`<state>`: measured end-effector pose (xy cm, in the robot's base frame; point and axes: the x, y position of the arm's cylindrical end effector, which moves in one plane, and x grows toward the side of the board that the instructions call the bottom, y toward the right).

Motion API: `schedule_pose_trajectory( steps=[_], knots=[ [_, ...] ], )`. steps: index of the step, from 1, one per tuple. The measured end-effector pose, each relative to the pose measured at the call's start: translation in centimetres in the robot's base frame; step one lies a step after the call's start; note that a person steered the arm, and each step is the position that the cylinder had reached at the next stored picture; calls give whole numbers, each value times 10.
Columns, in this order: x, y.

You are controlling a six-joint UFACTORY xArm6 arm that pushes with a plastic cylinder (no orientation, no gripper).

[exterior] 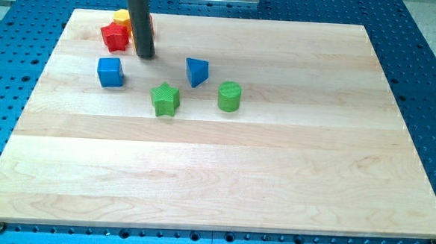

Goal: Move the triangle to the top right of the green circle

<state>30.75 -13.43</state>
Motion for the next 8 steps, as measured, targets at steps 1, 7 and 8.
schedule_pose_trajectory(
  steps=[1, 7, 8],
  knots=[
    [0, 0],
    [47, 178],
    [16, 206]
  ],
)
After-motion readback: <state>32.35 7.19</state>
